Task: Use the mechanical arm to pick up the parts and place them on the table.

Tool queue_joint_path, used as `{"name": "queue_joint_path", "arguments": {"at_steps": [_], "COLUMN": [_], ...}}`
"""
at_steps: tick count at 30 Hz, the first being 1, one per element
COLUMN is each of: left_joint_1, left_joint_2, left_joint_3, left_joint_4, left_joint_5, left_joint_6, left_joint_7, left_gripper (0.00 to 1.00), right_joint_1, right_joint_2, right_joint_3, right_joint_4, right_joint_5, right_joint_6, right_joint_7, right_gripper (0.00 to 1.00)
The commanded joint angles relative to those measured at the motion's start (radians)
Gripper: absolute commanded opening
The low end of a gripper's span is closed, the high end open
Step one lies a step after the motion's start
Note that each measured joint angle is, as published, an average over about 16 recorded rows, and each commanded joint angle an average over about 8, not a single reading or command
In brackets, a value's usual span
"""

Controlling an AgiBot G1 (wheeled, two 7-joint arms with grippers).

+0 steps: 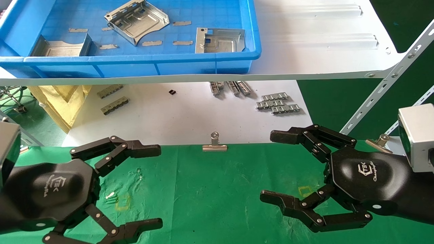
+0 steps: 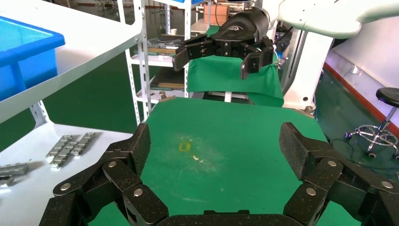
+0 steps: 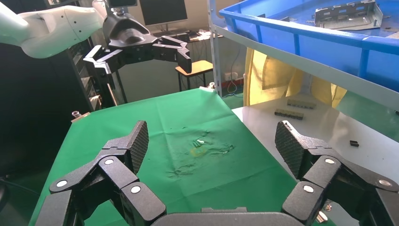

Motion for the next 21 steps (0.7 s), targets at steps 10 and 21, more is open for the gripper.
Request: {"name": "queue_joint_path", "arguments": {"at_steps": [10, 21], "left_joint_1": [0.000, 0.000], "left_joint_2": [0.000, 0.000], "left_joint_3": [0.000, 0.000], "left_joint_4": [0.000, 0.000], "left_joint_5": [0.000, 0.000], "left_joint_6": [0.000, 0.000], "left_joint_7": [0.000, 0.000], "left_gripper": [1.00, 1.00], "right_joint_1": [0.000, 0.000], "right_joint_2": [0.000, 0.000], "right_joint_3": [0.000, 0.000], "right_joint_4": [0.000, 0.000], "right_joint_5": [0.000, 0.000], "right_joint_6": [0.000, 0.000], "right_joint_7": [0.000, 0.000], "right_gripper": [1.00, 1.00]}}
